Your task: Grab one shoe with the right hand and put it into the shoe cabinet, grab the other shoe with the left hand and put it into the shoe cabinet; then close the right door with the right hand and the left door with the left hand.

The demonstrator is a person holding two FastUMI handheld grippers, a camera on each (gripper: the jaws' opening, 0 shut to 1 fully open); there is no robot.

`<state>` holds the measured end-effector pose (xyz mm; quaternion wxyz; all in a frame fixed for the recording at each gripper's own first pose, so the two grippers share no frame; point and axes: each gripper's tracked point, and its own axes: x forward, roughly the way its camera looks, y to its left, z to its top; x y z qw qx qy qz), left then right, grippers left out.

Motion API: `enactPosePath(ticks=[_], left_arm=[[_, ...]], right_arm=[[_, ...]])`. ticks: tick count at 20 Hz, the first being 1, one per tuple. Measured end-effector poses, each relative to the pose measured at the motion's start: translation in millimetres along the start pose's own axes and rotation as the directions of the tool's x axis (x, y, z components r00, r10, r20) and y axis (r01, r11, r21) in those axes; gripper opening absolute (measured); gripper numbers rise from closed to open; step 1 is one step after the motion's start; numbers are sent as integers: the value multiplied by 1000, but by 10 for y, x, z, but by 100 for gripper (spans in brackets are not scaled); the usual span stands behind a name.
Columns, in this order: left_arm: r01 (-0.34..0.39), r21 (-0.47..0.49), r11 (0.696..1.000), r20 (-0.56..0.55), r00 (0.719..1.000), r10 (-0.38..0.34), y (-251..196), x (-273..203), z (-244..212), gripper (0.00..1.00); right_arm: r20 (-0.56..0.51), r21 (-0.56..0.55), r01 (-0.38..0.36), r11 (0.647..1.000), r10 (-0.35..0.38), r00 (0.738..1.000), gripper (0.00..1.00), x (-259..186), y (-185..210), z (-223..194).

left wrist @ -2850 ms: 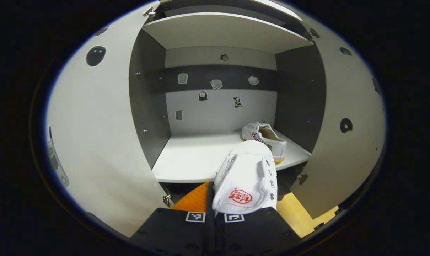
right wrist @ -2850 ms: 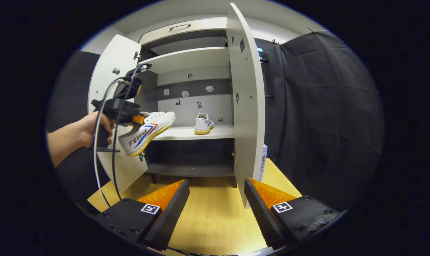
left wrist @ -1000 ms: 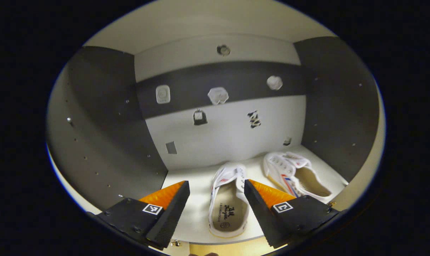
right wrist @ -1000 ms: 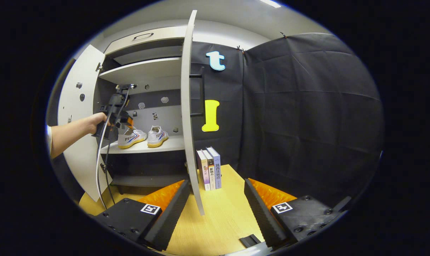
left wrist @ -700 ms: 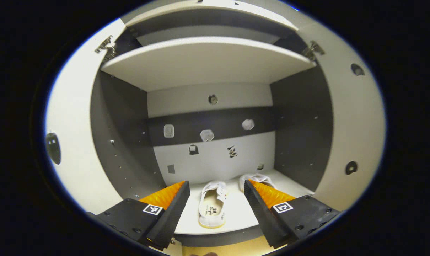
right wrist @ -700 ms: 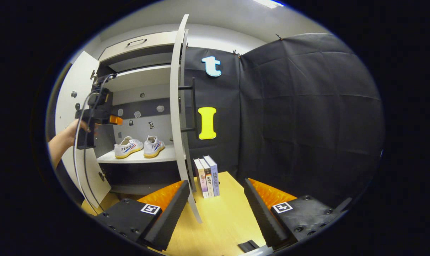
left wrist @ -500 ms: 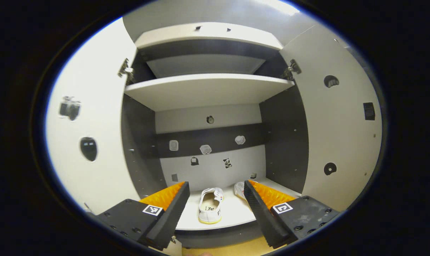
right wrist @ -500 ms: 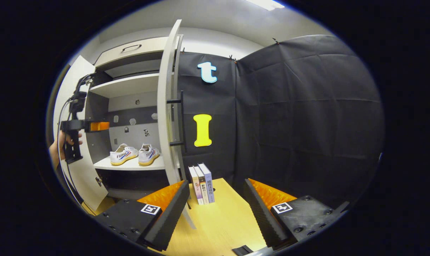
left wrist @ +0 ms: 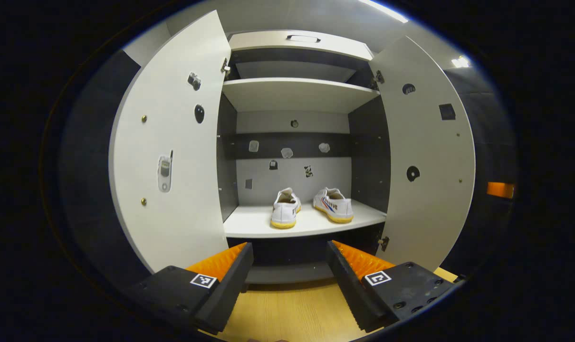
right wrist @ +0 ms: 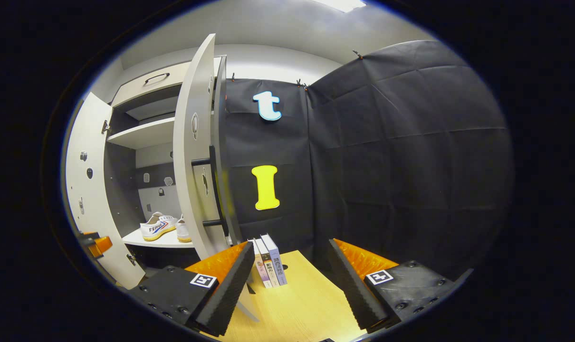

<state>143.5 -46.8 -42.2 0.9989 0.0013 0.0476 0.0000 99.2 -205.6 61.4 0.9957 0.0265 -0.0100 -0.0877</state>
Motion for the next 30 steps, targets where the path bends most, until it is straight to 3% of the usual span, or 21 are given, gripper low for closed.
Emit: enactPosePath(ticks=[5, 13, 16, 20, 23, 26, 30], left_arm=[[-27, -7, 1000, -74, 997, 26, 7, -251, -349, 97], [-143, -56, 988, -129, 982, 135, 151, -558, -506, 97], [-188, -52, 981, -128, 975, 180, 267, -601, -449, 97], [-241, -83, 967, -135, 964, 229, 397, -729, -476, 97], [-265, -79, 961, -140, 958, 252, 469, -804, -499, 97], [-270, -87, 959, -154, 955, 255, 514, -829, -543, 97], [-283, -97, 954, -161, 950, 266, 616, -848, -571, 97]], right_arm=[[-1, -17, -55, 998, 55, 998, 98, 384, 66, 262], [3, 25, -197, 980, 197, 980, 98, 1000, 316, 634], [-9, 72, -247, 966, 248, 969, 98, 1063, 465, 664], [-21, 113, -246, 963, 250, 968, 97, 1071, 485, 643], [5, 62, -252, 966, 252, 968, 97, 1011, 571, 696], [20, 24, -276, 961, 276, 961, 94, 949, 805, 688], [-4, 70, -342, 937, 343, 939, 94, 832, 1275, 585]])
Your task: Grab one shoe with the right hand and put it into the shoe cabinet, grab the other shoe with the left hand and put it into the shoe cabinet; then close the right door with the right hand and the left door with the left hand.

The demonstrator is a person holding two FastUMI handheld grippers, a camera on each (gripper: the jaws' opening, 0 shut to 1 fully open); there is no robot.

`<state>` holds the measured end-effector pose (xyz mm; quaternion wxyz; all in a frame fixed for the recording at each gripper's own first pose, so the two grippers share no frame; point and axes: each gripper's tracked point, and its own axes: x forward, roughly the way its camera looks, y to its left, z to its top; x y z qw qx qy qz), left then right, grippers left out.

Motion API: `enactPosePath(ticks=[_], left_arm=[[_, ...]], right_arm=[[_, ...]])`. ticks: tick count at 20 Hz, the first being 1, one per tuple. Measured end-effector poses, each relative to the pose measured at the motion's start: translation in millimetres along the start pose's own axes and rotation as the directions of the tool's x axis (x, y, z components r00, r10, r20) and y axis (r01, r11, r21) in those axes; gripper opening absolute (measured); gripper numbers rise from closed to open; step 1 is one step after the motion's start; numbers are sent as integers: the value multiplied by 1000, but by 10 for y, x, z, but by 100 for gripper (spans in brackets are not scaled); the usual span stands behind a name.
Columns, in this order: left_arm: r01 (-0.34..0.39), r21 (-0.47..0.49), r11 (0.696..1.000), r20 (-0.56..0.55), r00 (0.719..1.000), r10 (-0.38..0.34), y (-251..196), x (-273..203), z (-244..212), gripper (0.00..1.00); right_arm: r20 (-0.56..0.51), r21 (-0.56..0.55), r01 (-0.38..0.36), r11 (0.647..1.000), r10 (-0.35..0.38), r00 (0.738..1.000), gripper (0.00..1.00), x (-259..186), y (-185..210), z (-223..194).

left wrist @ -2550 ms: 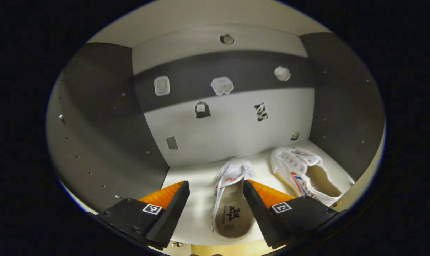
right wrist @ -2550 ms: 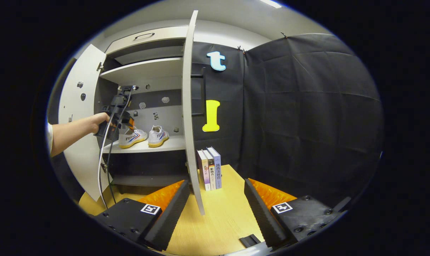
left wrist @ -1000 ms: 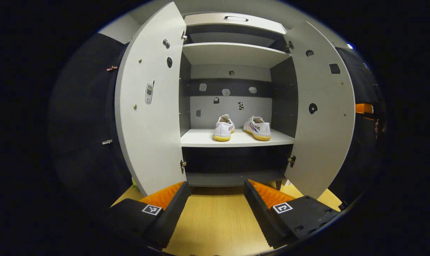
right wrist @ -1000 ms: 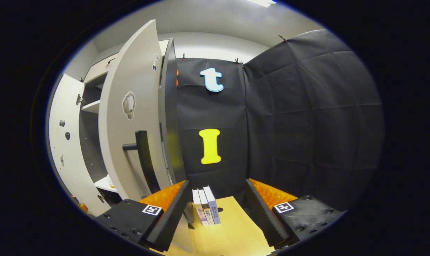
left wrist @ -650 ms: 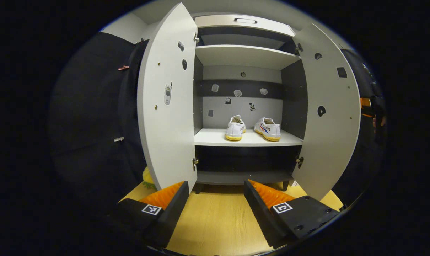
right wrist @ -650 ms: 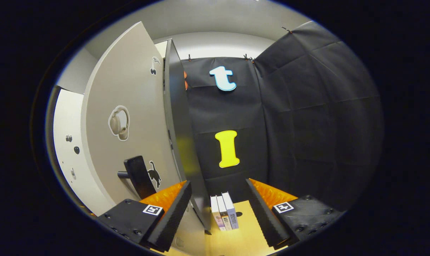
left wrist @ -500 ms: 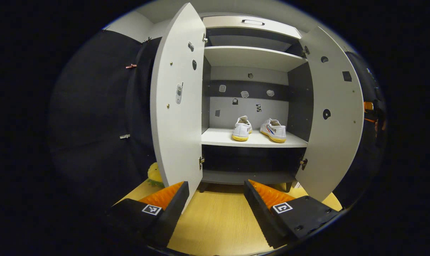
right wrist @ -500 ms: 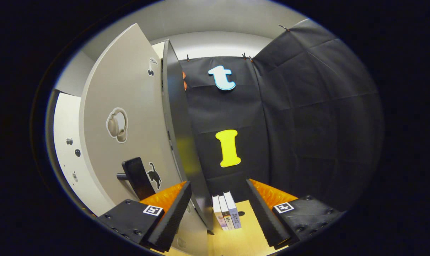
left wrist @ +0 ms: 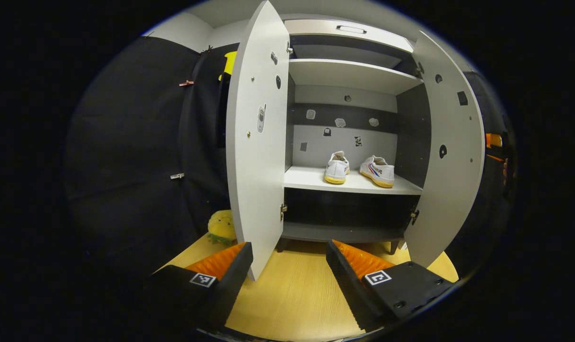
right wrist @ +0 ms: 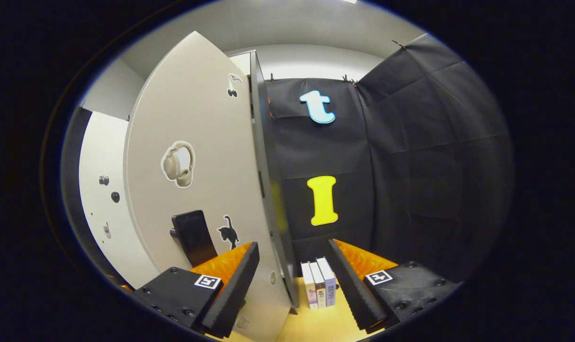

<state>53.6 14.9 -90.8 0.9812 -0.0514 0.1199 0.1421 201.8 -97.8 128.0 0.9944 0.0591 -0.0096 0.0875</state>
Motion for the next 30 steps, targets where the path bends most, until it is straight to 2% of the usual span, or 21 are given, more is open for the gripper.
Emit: enactPosePath(ticks=[8, 12, 15, 17, 22, 27, 30], left_arm=[[-99, -53, 994, 2, 995, 99, 582, -111, -45, 97], [-144, -77, 987, 17, 989, 146, 967, -214, 6, 96], [-143, -121, 982, 25, 989, 147, 1223, -185, 114, 96], [-123, -139, 983, 47, 990, 130, 1396, -141, 269, 96], [-67, -137, 988, 135, 987, 85, 1853, 88, 907, 96], [18, -69, 997, 217, 976, -2, 2073, 404, 1530, 95], [67, -9, 998, 249, 966, -63, 2081, 603, 1826, 95]], right_arm=[[-56, 1, -164, 986, 164, 985, 95, 313, 1103, -304], [-35, 4, -170, 986, 170, 985, 98, 235, 1348, -348], [-41, -3, -112, 994, 112, 993, 98, 86, 1209, -437], [-59, -7, -50, 999, 50, 997, 98, -82, 981, -572], [-127, 51, 97, 994, -90, 988, 98, -422, 591, -851], [-163, 41, 209, 977, -200, 966, 98, -765, 384, -1090], [-167, 21, 245, 969, -238, 957, 98, -970, 395, -1199]])
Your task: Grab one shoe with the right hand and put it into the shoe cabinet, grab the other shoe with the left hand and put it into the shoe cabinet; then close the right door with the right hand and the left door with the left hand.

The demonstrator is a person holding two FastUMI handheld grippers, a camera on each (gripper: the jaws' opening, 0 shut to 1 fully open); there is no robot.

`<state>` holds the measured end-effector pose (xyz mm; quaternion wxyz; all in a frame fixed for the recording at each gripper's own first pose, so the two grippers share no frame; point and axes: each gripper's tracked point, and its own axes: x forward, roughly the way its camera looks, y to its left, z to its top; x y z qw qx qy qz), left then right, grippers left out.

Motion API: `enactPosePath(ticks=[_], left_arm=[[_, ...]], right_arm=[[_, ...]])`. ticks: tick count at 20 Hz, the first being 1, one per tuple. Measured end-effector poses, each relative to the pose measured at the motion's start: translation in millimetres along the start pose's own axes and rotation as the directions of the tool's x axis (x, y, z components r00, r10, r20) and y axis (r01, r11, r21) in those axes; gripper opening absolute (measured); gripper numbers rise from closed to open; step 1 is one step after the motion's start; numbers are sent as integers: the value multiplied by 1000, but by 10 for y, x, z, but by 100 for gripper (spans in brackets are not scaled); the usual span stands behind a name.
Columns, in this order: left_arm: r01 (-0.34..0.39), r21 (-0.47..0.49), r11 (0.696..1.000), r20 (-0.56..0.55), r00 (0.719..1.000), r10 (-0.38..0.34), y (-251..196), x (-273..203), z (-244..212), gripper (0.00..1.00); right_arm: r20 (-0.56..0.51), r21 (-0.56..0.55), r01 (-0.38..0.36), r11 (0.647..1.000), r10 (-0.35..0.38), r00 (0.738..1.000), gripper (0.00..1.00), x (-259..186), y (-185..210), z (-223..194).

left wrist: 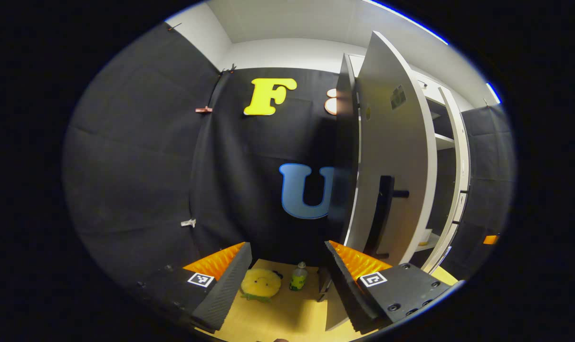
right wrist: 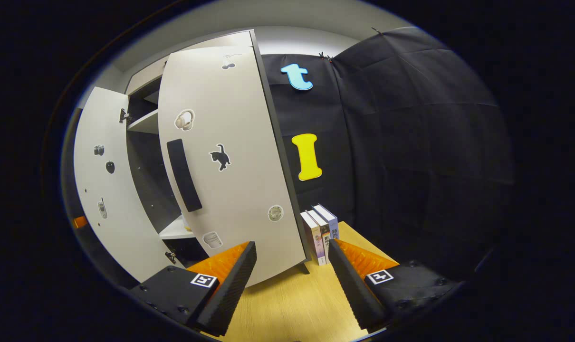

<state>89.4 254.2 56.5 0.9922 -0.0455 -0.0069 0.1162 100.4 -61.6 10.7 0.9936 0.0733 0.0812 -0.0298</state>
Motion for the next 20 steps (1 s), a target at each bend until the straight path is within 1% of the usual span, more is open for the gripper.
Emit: enactPosePath(ticks=[2, 5, 7, 9, 10, 11, 12, 14, 18, 20], left_arm=[[53, 22, 998, 22, 998, -54, -76, 153, 118, 95], [141, 12, 990, 38, 989, -141, -271, 334, 226, 95], [177, 3, 984, 37, 984, -177, -363, 397, 253, 95], [197, 10, 980, 28, 980, -198, -441, 433, 250, 95], [196, 18, 981, 32, 980, -196, -442, 441, 264, 95], [189, 19, 982, 30, 981, -190, -439, 433, 262, 92], [184, 10, 983, 27, 983, -184, -444, 427, 246, 94], [175, -7, 985, 13, 984, -175, -481, 426, 227, 93], [144, 17, 989, -7, 990, -144, -636, 358, 232, 93], [126, 43, 991, -13, 992, -125, -792, 319, 241, 93]], right_arm=[[-4, -4, 10, 1000, -10, 1000, 98, -97, 38, -77], [2, -30, 12, 999, -12, 1000, 98, -218, 130, -113], [11, -49, 10, 999, -10, 1000, 98, -262, 172, -112], [11, -59, 9, 998, -8, 1000, 98, -290, 186, -129], [12, -65, 10, 998, -9, 1000, 98, -309, 181, -136], [13, -72, 13, 997, -12, 1000, 98, -321, 159, -147], [15, -82, 17, 996, -16, 1000, 98, -322, 134, -154], [14, -95, 21, 995, -20, 1000, 98, -291, 87, -173], [20, -93, -14, 996, 16, 1000, 98, -172, 43, -161], [18, -96, -40, 995, 42, 999, 98, -85, -2, -153]])
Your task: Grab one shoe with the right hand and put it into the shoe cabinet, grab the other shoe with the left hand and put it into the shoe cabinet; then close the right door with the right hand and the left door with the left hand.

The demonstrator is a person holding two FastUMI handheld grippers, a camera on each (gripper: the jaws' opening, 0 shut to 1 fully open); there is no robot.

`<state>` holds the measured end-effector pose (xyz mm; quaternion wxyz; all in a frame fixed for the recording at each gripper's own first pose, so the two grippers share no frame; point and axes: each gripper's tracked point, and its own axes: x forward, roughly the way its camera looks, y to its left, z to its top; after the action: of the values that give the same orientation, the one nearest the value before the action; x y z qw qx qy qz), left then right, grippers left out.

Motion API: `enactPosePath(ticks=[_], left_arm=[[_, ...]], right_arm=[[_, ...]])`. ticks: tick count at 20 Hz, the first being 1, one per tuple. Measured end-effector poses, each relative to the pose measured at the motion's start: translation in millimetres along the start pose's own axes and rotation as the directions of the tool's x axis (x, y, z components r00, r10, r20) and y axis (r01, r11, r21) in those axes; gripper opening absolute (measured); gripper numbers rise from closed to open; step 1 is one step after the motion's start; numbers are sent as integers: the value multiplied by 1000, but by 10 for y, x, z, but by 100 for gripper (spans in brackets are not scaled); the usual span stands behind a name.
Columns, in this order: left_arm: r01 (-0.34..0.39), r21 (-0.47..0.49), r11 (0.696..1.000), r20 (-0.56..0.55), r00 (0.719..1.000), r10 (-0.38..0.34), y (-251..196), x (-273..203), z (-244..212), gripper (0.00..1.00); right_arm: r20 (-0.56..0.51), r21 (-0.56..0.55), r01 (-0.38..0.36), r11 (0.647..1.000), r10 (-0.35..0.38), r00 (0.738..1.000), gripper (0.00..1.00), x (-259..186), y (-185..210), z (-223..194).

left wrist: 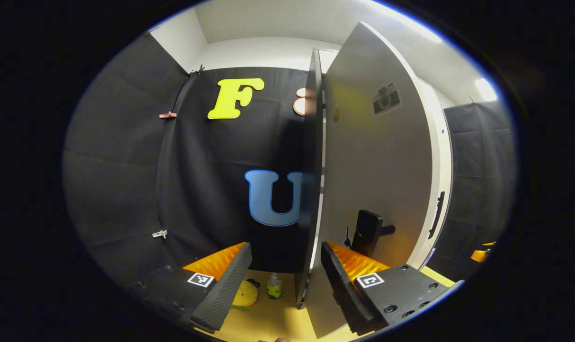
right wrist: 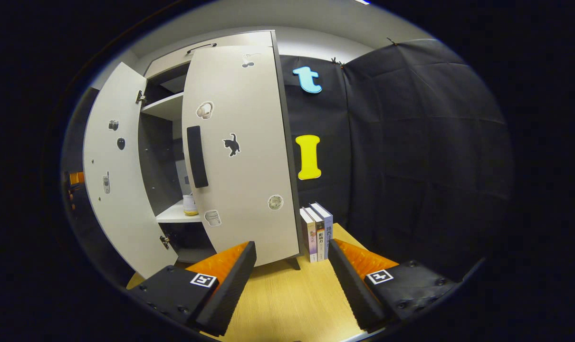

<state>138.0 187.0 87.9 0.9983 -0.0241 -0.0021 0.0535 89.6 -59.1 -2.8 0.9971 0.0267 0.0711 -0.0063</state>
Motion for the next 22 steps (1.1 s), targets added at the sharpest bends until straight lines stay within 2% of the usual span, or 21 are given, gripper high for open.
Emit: enactPosePath(ticks=[2, 5, 7, 11, 14, 19, 22], left_arm=[[-4, 22, 1000, -3, 1000, 4, -209, -2, 5, 93], [42, 15, 999, -2, 999, -42, -702, 63, -15, 89], [23, 30, 999, 25, 999, -23, -965, 124, 46, 93], [-16, -35, 999, 68, 997, 19, -1494, 189, 29, 94], [-13, -79, 997, 34, 999, 15, -1798, 107, -175, 94], [-64, -102, 993, -21, 998, 63, -1888, -252, -589, 95], [-91, -107, 990, -40, 995, 87, -1839, -516, -729, 95]], right_arm=[[-2, 5, -23, 1000, 23, 1000, 98, 71, -80, 3], [-10, 19, -43, 999, 44, 999, 98, 181, -243, -18], [-19, 29, -55, 998, 55, 998, 98, 241, -339, -41], [-24, -15, -83, 996, 83, 996, 98, 412, -515, -40], [-19, -31, -134, 990, 133, 991, 98, 483, -528, -13], [-37, -32, -222, 975, 221, 975, 98, 628, -459, -34], [-23, -37, -247, 968, 247, 969, 98, 601, -358, 53]])
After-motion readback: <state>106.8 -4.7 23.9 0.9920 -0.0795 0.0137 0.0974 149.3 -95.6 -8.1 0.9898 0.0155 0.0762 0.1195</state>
